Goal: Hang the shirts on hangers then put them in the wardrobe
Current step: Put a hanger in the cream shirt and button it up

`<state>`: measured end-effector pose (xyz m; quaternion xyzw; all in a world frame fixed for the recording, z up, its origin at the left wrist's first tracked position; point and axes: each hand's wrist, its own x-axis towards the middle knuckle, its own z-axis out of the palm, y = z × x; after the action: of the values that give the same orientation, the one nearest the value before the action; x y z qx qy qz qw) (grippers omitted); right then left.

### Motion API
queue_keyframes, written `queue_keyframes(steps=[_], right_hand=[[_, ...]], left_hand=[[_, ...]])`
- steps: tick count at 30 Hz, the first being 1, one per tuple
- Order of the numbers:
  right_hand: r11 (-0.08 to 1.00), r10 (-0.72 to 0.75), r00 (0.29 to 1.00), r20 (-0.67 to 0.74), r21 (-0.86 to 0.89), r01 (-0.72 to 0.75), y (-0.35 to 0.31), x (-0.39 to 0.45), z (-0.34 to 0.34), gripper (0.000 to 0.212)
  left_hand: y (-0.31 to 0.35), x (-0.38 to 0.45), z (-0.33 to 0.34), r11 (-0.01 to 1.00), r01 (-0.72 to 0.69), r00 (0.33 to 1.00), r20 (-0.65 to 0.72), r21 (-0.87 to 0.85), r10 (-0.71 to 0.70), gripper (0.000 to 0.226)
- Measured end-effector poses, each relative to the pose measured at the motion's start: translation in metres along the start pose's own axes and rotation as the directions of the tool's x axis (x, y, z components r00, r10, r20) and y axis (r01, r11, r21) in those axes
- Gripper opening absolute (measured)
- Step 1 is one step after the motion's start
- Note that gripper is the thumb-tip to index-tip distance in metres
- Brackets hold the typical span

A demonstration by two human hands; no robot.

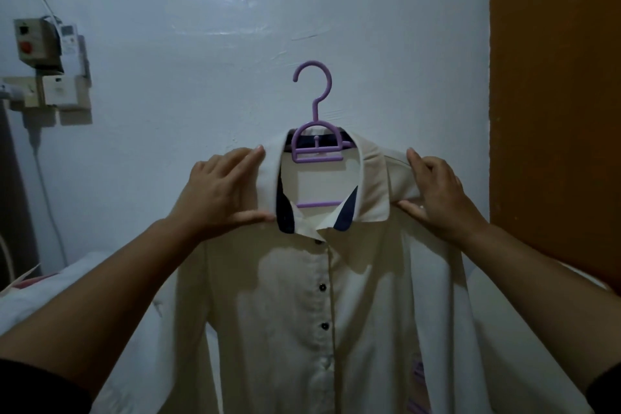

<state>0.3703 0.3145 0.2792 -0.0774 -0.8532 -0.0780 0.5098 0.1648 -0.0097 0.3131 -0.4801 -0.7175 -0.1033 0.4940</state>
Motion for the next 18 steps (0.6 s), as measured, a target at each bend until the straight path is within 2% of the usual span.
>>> queue_keyframes(steps=[5, 10, 15, 18], right_hand=[[1.000, 0.011, 1.000, 0.025, -0.006, -0.011, -0.001, 0.000, -0.002, 0.089], [0.998, 0.046, 0.996, 0.070, 0.027, -0.048, -0.009, 0.007, -0.001, 0.088], [0.984, 0.178, 0.979, 0.099, -0.043, -0.175, -0.037, 0.024, 0.009, 0.080], [0.967, 0.255, 0.950, 0.179, -0.056, -0.249, -0.061, 0.032, 0.033, 0.070]], left_hand=[[-0.002, -0.002, -0.002, 0.998, -0.050, 0.999, 0.007, 0.024, 0.050, 0.097], [-0.006, -0.004, -0.012, 0.996, -0.054, 0.998, -0.020, 0.064, 0.055, 0.105], [-0.014, -0.009, -0.030, 0.989, 0.039, 0.999, -0.006, 0.142, -0.039, 0.105], [-0.021, -0.020, -0.035, 0.977, 0.113, 0.992, 0.030, 0.183, -0.120, 0.104]])
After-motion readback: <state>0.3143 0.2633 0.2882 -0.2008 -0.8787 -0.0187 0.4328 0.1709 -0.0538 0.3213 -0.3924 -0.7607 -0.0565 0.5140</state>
